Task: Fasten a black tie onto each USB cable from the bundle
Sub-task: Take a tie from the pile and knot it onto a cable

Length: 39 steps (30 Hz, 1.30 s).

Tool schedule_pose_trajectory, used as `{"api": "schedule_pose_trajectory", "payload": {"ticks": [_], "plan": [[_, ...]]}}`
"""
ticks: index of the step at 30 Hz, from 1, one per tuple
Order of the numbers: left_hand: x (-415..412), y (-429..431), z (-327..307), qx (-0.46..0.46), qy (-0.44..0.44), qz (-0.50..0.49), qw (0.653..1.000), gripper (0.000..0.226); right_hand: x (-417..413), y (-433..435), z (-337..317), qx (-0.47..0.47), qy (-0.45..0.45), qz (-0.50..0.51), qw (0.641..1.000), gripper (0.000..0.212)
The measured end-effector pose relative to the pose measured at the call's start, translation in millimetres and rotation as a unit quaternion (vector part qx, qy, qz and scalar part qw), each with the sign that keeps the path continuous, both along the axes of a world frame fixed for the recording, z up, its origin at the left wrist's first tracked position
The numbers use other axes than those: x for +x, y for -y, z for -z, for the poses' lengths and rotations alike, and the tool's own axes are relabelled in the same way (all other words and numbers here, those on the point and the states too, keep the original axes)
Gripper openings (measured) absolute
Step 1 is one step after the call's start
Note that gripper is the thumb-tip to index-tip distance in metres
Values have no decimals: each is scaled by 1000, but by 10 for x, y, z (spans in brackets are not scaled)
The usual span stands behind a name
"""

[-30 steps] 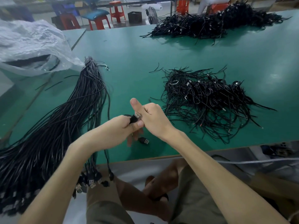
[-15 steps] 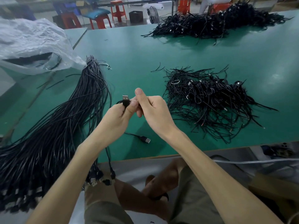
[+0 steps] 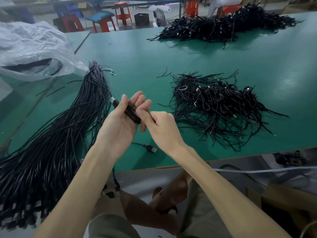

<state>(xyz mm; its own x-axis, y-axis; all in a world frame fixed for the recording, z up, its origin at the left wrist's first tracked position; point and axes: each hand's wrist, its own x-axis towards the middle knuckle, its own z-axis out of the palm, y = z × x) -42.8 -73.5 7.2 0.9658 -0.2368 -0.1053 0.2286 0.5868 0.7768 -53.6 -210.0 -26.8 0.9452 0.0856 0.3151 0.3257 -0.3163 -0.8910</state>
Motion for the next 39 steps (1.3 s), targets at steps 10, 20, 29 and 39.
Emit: {"api": "schedule_pose_trajectory", "payload": {"ticks": [10, 20, 29, 39], "plan": [[-28, 29, 78, -91, -25, 30, 995, 27, 24, 45, -4, -12, -90, -88, 992, 37], [-33, 106, 161, 33, 21, 26, 999, 29, 83, 103, 13, 136, -166, -116, 970, 35], [-48, -93, 135, 105, 107, 174, 973, 23, 39, 173, 67, 177, -133, -128, 967, 17], [-26, -321, 48, 166, 146, 248, 943, 25, -65, 16, 183, 198, -72, -41, 977, 39]]}}
